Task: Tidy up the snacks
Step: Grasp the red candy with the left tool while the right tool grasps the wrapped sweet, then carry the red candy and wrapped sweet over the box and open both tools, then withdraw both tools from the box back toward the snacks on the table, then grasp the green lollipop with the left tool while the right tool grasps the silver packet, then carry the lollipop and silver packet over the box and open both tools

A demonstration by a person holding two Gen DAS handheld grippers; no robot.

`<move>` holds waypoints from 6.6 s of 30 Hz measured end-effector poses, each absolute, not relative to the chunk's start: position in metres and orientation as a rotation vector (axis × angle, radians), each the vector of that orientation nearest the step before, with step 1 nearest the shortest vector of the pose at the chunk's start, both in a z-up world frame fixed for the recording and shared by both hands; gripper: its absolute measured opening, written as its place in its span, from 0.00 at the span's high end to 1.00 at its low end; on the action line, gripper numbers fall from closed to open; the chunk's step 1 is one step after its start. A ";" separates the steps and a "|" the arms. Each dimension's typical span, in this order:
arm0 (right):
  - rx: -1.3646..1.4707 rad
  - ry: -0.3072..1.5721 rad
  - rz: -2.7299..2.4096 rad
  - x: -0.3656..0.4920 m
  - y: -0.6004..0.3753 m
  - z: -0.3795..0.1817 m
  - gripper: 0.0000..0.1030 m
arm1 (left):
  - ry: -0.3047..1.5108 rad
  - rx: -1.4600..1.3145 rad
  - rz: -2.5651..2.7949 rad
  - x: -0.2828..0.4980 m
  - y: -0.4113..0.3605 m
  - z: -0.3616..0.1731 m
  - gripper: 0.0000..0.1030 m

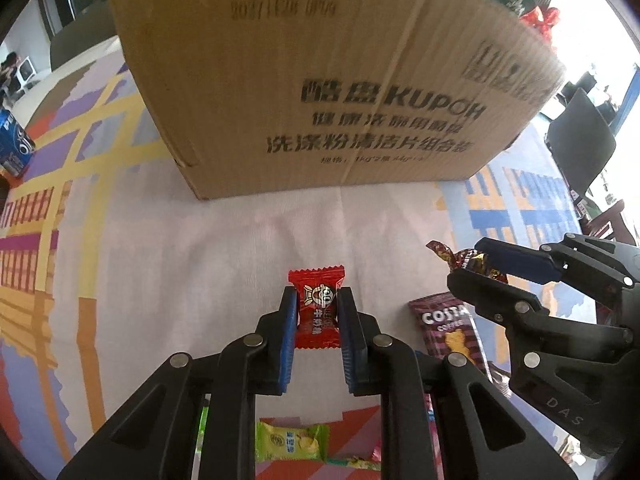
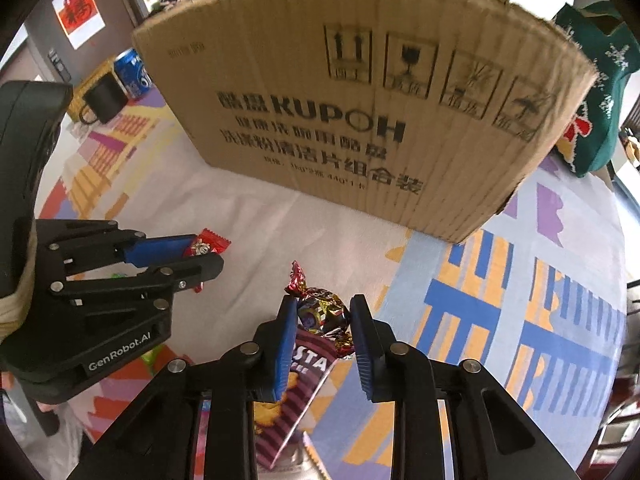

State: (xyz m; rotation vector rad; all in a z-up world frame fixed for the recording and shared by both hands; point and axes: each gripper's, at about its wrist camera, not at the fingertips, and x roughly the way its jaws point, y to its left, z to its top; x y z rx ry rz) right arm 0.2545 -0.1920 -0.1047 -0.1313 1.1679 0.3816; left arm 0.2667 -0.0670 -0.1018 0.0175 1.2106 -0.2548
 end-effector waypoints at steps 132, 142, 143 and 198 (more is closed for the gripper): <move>0.050 0.999 -0.019 0.098 -0.196 -0.081 0.26 | 0.737 0.156 -0.070 0.099 0.012 -0.051 0.06; 0.066 1.045 -0.042 0.114 -0.194 -0.100 0.26 | 0.792 0.149 -0.085 0.125 0.013 -0.079 0.15; 0.066 1.054 -0.046 0.116 -0.195 -0.103 0.26 | 0.798 0.146 -0.090 0.129 0.013 -0.082 0.15; 0.133 0.988 0.027 0.104 -0.204 -0.082 0.60 | 0.847 0.102 -0.203 0.129 -0.015 -0.059 0.75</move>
